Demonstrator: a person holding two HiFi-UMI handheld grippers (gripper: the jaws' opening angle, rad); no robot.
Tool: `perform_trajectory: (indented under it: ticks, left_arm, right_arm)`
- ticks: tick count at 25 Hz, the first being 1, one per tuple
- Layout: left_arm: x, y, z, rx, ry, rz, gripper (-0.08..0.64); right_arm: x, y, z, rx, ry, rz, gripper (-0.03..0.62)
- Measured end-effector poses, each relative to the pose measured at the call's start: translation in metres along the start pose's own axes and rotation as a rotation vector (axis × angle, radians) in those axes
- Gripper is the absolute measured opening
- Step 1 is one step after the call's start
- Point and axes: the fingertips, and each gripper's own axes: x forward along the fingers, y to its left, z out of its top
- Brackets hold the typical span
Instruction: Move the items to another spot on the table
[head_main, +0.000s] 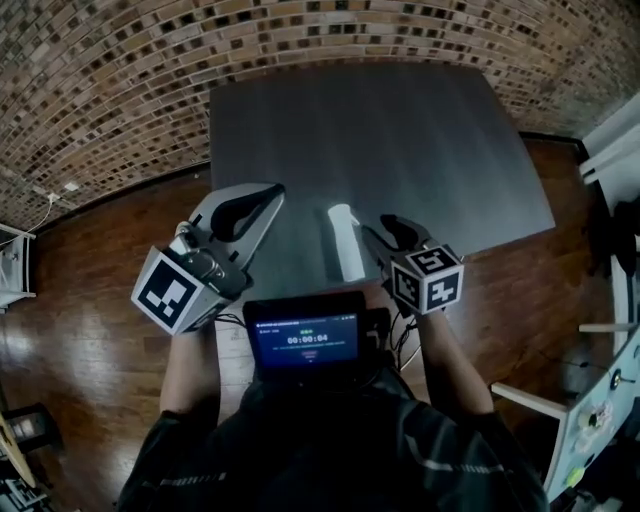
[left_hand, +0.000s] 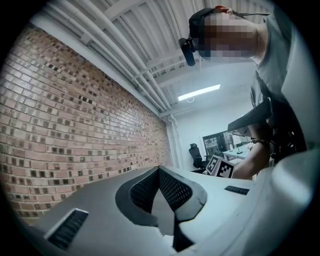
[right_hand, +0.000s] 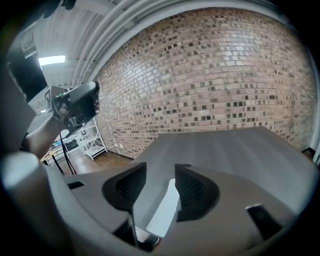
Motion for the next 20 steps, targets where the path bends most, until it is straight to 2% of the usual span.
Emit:
perform_trajectory:
  ticks: [5, 7, 9, 11, 12, 16, 20]
  left_arm:
    - [-0.009, 0.028, -0.028, -0.047, -0.015, -0.017, -0.006]
    - [-0.006, 0.038, -0.036, -0.070, -0.011, -0.014, -0.006]
    - [-0.003, 0.047, -0.043, -0.083, -0.006, -0.005, -0.006]
    - [0.000, 0.053, -0.051, -0.087, 0.011, -0.006, -0.006]
    - [0.001, 0.054, -0.055, -0.090, 0.020, -0.010, -0.006]
    - [0.005, 0.060, -0.069, -0.125, 0.046, -0.018, -0.006]
    - [0.008, 0.067, -0.082, -0.144, 0.050, -0.023, -0.006]
  right_arm:
    - [0.041, -0.010, -0.039, 0.036, 0.119, -0.078, 0.187]
    - [0.055, -0.013, -0.050, 0.043, 0.160, -0.090, 0.250]
    - [0.071, -0.016, -0.064, 0.053, 0.217, -0.100, 0.261]
    - [0.086, -0.019, -0.081, 0.079, 0.280, -0.111, 0.341]
    - [0.093, -0.020, -0.090, 0.097, 0.305, -0.116, 0.354]
    - [0.111, -0.025, -0.123, 0.149, 0.398, -0.131, 0.354]
    - [0.121, -0.033, -0.153, 0.138, 0.475, -0.181, 0.354]
